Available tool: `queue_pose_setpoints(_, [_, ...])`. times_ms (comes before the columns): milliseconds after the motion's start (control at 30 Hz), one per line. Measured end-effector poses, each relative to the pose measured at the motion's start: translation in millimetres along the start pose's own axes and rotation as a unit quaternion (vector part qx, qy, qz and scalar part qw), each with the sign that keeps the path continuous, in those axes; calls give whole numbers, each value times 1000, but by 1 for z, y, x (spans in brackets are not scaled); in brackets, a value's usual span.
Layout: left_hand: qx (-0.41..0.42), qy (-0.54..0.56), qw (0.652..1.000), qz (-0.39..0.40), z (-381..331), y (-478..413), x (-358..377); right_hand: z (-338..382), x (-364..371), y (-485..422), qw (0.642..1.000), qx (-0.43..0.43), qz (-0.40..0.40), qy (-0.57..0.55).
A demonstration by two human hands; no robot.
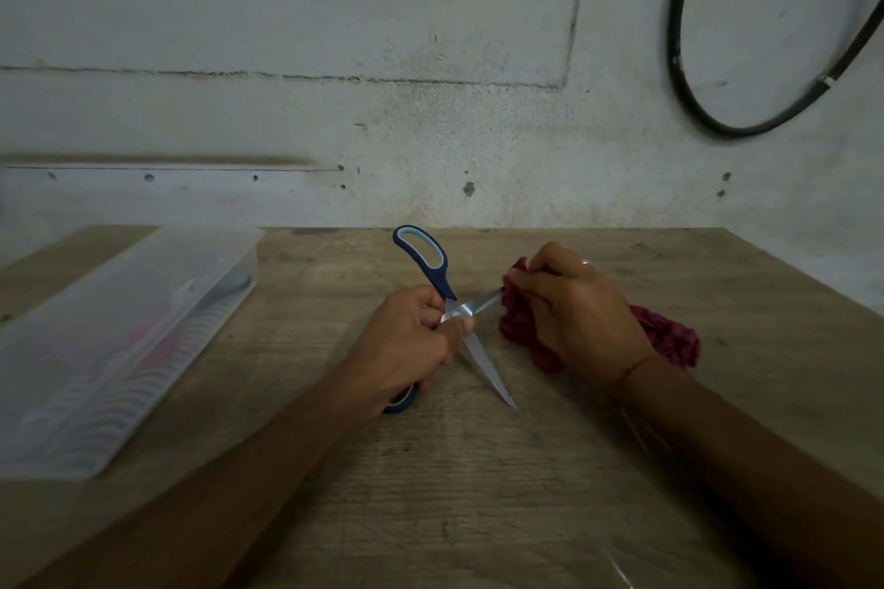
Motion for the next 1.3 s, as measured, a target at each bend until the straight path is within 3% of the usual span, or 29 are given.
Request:
queue_pose_setpoints(200, [15, -20, 1000, -13, 1, 0, 0, 33, 9, 7, 994, -73, 73, -44])
queue_pose_setpoints(433, [24, -33, 999, 2, -1, 1, 3, -13, 3, -10, 1000, 21, 3, -9])
queue_pose_setpoints(600, [27, -35, 999, -14, 0, -1, 3, 33, 14, 7, 996, -47, 66, -49])
queue_pose_setpoints(800, [14, -45, 999, 2, 1, -1, 4, -9, 11, -10, 999, 40, 16, -17])
queue_pose_setpoints(967, [34, -50, 998, -12, 2, -3, 2, 35, 20, 7, 996, -28, 78, -32])
queue_pose_setpoints(1133, [22, -37, 999, -5, 2, -1, 4, -8, 11, -13, 998, 61, 31, 1])
queue_pose_setpoints(1300, [34, -36, 999, -12, 3, -3, 4, 36, 21, 5, 996, -29, 82, -18])
Point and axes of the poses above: each hand's wrist, its own y-axis away from the middle knuckle, its own x-axis out of the palm, z = x × y, the point moved 4 cm from there along -y, towards the middle knuckle, and after that the axes turned 7 degrees about x, right-handed, at the moved point
